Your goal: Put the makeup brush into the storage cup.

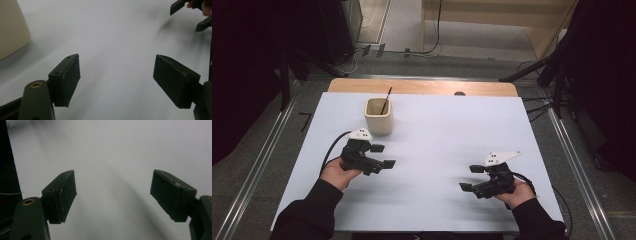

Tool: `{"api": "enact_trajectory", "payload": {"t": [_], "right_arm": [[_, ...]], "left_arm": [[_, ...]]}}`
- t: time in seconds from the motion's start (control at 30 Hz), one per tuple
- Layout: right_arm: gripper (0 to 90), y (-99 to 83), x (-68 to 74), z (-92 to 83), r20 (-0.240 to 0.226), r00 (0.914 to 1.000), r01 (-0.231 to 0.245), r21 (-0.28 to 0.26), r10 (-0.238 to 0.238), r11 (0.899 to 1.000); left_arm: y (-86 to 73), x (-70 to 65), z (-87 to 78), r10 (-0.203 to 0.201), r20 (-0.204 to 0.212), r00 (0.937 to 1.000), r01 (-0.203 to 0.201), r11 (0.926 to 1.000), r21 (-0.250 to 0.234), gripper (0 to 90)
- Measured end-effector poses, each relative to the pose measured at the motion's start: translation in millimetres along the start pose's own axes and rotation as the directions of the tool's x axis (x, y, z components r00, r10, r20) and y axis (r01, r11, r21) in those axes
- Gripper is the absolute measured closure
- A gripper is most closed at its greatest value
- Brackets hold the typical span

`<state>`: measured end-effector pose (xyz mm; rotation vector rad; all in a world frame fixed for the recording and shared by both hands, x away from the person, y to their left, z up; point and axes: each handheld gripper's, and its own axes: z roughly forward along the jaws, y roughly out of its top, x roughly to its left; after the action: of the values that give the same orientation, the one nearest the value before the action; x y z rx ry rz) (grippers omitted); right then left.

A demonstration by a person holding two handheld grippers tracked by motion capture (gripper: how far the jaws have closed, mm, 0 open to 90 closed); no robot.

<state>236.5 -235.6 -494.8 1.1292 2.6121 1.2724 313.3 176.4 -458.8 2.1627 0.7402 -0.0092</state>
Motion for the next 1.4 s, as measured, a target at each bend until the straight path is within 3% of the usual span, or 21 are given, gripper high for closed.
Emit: {"api": "enact_trajectory", "payload": {"t": [0.17,0.5,0.73,1.03,1.2,1.4], "right_arm": [[22.0,0.0,0.0,-0.3,0.002,1.0,-0.003,-0.002,0.003,1.0],[22.0,-0.2,-1.2,-0.9,0.01,0.9999,-0.004,-0.006,0.004,1.0],[21.9,-0.6,-1.7,-0.7,0.01,0.9999,-0.002,-0.005,0.002,1.0],[21.8,-0.9,-3.8,-1.8,0.026,0.9996,-0.01,-0.01,0.01,1.0],[21.8,-1.6,-5.3,-3.3,0.035,0.9992,-0.018,-0.015,0.018,1.0],[21.8,-1.3,-6.0,-2.7,0.041,0.999,-0.019,-0.014,0.019,1.0]], "left_arm": [[-5.8,-3.3,-3.0,0.011,-0.003,0.9999,-0.011,0.9999,-0.005,22.5],[-15.8,-6.6,-9.6,-0.012,-0.012,0.9999,0.012,0.9999,-0.008,22.1],[-22.1,-10.5,-12.5,-0.001,-0.016,0.9999,0.001,0.9999,0.011,21.5],[-28.2,-9.6,-20.4,0.0,-0.04,0.9992,0.001,0.9999,0.014,21.2],[-28.7,-7.6,-20.8,-0.002,-0.032,0.9995,0.003,0.9999,0.01,21.1],[-29.5,-4.0,-17.9,0.006,-0.04,0.9992,-0.005,0.9994,0.034,21.0]]}}
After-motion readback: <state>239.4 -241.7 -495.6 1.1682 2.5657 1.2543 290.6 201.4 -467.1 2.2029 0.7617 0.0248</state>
